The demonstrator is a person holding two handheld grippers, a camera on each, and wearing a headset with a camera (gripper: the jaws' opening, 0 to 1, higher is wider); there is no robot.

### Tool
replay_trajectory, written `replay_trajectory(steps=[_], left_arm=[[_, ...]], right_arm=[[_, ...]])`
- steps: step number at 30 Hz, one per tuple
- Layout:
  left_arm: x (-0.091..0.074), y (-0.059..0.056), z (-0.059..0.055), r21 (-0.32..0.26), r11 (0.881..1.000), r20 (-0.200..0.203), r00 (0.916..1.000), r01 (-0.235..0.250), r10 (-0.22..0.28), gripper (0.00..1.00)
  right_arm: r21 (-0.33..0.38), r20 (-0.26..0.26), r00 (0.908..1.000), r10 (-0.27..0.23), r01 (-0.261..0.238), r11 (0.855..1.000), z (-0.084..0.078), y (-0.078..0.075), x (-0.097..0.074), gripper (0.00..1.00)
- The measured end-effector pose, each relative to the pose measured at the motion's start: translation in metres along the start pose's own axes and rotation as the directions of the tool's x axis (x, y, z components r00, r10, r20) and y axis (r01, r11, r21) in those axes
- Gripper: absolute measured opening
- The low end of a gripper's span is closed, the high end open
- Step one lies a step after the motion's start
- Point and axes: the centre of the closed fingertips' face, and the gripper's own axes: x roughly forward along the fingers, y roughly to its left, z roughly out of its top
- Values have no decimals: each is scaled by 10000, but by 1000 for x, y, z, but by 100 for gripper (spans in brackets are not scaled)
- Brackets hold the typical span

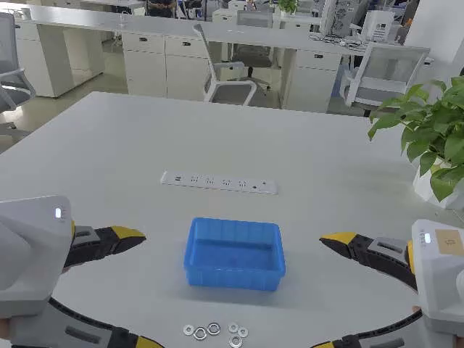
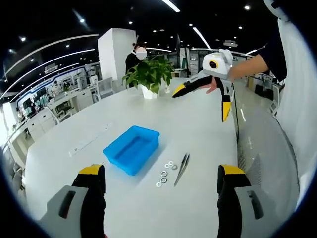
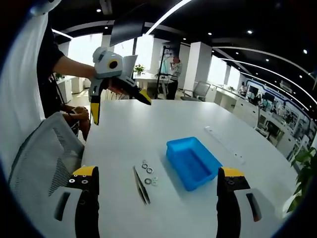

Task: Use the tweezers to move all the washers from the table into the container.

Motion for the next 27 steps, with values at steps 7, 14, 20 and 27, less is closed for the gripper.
replay_trajectory(steps=[7,14,20,27], left_arm=[[-2,7,0,100,9993,21,9993,-366,366,100],[-3,7,-1,64,9994,1,9994,-351,351,99],[-1,5,-2,-32,9996,-10,9996,-288,288,99],[0,4,-10,190,9994,-279,9992,-286,291,99]], right_arm=[[-150,-219,9996,184,-187,9997,-5,6,3,100],[-94,-117,9998,157,-158,9998,-3,3,4,100],[-91,-154,9997,183,-184,9998,-4,4,3,100],[2,-241,9993,296,-296,9996,-8,7,2,100]])
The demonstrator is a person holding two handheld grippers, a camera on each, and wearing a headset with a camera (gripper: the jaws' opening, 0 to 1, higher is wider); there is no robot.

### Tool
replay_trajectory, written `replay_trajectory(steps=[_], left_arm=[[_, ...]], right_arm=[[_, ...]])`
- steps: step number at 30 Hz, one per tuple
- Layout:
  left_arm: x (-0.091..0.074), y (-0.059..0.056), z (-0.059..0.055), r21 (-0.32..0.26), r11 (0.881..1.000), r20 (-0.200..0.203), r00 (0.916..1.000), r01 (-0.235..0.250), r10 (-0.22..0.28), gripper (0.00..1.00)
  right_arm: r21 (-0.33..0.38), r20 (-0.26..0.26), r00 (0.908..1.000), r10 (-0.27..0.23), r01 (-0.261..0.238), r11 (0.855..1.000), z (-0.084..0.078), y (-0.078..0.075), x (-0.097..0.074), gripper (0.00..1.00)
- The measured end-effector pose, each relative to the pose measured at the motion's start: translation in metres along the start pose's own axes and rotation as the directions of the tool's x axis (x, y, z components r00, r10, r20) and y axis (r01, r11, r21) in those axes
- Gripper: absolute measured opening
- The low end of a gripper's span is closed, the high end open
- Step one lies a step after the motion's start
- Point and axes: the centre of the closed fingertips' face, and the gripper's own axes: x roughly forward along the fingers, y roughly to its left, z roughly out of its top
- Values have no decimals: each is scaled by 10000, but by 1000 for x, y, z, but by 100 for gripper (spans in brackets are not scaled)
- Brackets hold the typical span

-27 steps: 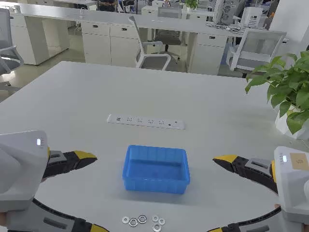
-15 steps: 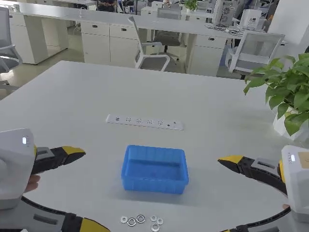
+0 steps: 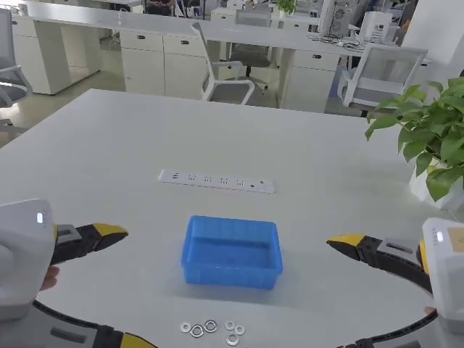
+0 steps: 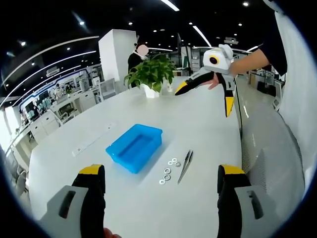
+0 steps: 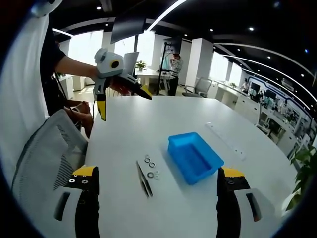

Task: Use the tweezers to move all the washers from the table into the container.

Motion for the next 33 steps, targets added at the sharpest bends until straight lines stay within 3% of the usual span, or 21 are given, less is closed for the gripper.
replay_trajectory(steps=[17,25,28,33], left_arm=[[1,-3,-4,-22,9999,-137,9998,109,-109,99],[1,-2,-1,-12,10000,-25,10000,62,-62,99],[1,-4,6,259,9996,273,9996,87,-94,99],[4,-4,5,243,9997,122,9999,96,-99,99]], right_arm=[[231,76,10000,57,-59,9997,2,1,2,100],[255,155,9999,54,-58,9997,1,2,1,100],[192,121,9999,34,-37,9998,1,1,1,100],[197,103,9999,38,-40,9998,0,1,2,100]])
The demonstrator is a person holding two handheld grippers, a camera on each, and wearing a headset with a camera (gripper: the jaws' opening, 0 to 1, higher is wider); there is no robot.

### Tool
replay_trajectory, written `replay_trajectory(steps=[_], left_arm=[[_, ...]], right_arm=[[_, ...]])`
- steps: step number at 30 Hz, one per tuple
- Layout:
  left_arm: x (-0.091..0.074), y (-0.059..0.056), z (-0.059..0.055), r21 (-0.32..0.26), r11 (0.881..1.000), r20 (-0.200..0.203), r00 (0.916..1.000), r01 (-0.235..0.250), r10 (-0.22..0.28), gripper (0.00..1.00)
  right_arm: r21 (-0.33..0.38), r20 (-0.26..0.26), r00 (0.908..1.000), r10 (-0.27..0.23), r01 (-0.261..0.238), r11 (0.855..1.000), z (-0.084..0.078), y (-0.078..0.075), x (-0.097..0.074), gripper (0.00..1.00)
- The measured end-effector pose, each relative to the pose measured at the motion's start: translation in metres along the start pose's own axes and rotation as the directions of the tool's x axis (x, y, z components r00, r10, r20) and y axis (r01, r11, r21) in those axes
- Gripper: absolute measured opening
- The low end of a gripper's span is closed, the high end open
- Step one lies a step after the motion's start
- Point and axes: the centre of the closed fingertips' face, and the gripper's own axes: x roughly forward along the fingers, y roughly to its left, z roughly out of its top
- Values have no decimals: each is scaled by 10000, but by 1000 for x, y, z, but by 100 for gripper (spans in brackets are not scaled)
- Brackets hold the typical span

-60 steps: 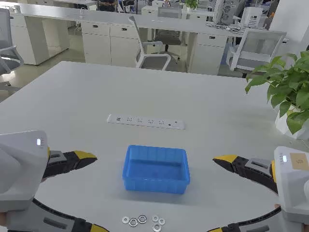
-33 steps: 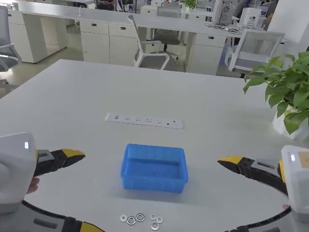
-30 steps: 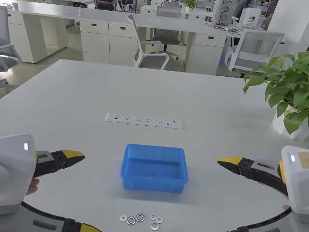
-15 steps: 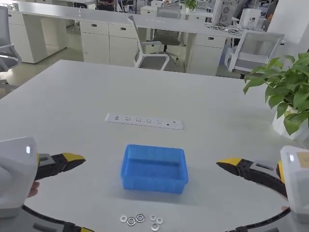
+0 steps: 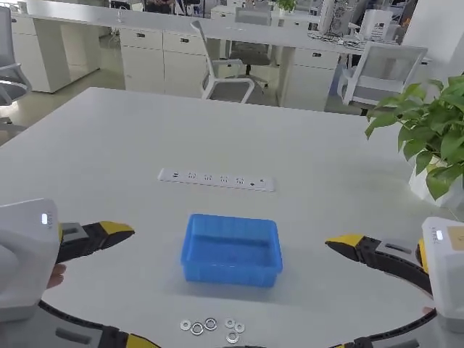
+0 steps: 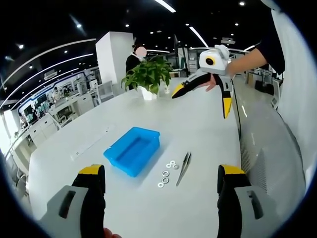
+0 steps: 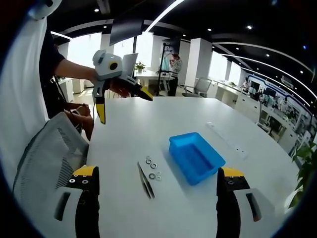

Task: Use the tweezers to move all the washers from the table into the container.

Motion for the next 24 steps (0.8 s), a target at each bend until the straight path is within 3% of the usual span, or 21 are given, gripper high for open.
replay_trajectory(steps=[3,8,11,14,19,24], left_arm=[[-1,6,2,367,9987,143,9993,-357,352,99],[-1,3,4,-64,9999,312,9995,-108,110,99],[0,0,6,449,9988,396,9991,-182,164,97],[3,-3,4,5,10000,351,9994,44,-44,94],[12,-6,0,242,9995,235,9995,205,-211,91],[20,-10,5,-208,9990,460,9981,408,-398,88]], right_arm=[[-1,18,10000,-42,42,10000,0,-1,0,100],[-19,169,9997,-179,179,9998,0,-3,-1,99],[-37,238,9995,-193,193,9998,1,-3,-1,98],[91,84,9997,-214,214,9997,-4,-4,1,95],[163,-28,9999,-143,143,9998,-10,-2,6,92],[348,-89,9999,74,-71,9994,-15,-1,13,87]])
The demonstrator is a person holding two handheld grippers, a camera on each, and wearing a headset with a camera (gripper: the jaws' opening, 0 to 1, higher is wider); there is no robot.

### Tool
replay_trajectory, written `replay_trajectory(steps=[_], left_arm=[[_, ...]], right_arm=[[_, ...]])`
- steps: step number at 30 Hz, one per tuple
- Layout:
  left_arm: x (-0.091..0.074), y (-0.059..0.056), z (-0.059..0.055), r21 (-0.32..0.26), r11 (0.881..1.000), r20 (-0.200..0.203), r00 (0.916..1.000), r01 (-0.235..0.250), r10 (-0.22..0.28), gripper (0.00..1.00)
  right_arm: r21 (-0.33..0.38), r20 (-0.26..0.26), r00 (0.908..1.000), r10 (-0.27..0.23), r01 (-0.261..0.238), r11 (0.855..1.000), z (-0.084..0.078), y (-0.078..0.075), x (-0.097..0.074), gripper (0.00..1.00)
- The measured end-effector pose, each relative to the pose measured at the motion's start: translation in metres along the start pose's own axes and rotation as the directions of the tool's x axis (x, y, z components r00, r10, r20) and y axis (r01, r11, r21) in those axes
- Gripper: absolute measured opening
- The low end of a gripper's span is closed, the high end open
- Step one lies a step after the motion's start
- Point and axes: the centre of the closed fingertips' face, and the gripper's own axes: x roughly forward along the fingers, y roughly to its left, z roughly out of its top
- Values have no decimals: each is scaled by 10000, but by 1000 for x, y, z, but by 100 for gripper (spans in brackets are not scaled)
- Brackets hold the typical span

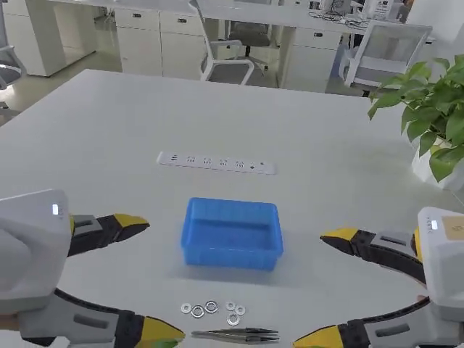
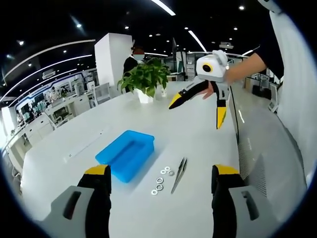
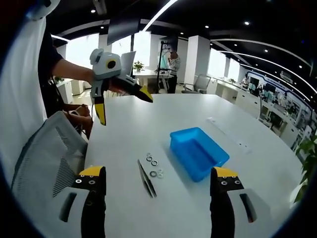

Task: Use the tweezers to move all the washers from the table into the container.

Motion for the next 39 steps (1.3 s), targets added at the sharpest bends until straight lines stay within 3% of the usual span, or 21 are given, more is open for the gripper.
replay_trajectory(steps=[11,19,24,29,32,39], left_arm=[[20,-8,-15,204,9987,-612,9971,470,-457,81],[33,-26,-32,-79,9928,-933,9884,1198,-1200,79],[40,-29,-43,-116,9919,-1189,9848,1261,-1266,74],[52,-37,-51,-423,9903,-1181,9836,1321,-1362,72],[60,-38,-59,-464,9885,-1374,9792,1441,-1492,69],[74,-38,-74,-202,9769,-2013,9563,2126,-2123,61]], right_arm=[[-141,-507,9980,370,-378,9992,-16,5,18,82],[-81,-929,9912,939,-951,9954,-31,16,34,81],[27,-997,9882,1160,-1163,9932,-34,18,43,76],[307,-1119,9816,1545,-1520,9879,-39,24,53,68],[286,-1266,9768,1730,-1707,9849,-45,29,59,68],[259,-1734,9637,2030,-2015,9791,-59,32,75,63]])
